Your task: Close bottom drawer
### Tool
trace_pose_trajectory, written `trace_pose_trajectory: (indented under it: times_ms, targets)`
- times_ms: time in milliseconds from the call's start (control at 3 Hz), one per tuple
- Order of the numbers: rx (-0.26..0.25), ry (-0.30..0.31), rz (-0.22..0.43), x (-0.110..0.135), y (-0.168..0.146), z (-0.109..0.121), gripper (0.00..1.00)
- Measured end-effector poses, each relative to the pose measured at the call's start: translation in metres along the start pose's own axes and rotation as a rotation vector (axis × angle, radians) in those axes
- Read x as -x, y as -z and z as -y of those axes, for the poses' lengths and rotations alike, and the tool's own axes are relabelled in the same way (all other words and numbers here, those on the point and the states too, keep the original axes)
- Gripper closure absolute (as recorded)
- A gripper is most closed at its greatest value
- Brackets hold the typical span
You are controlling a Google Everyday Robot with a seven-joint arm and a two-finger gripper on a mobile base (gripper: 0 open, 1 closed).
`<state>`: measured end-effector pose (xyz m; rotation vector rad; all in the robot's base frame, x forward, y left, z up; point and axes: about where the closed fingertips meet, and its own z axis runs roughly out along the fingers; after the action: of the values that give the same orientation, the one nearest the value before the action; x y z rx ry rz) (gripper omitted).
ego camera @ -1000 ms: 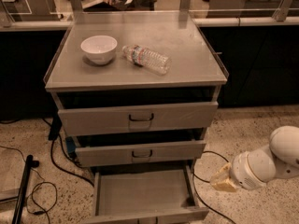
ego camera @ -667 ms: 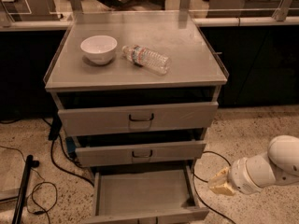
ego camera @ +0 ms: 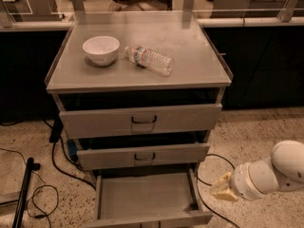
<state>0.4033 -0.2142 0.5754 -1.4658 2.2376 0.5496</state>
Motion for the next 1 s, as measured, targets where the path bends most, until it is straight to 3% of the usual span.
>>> trace_pose_trajectory:
  times_ms: [1000]
  targets:
    - [0.059,-0.093,-0.024,-0.032,-0.106,-0.012,1.0]
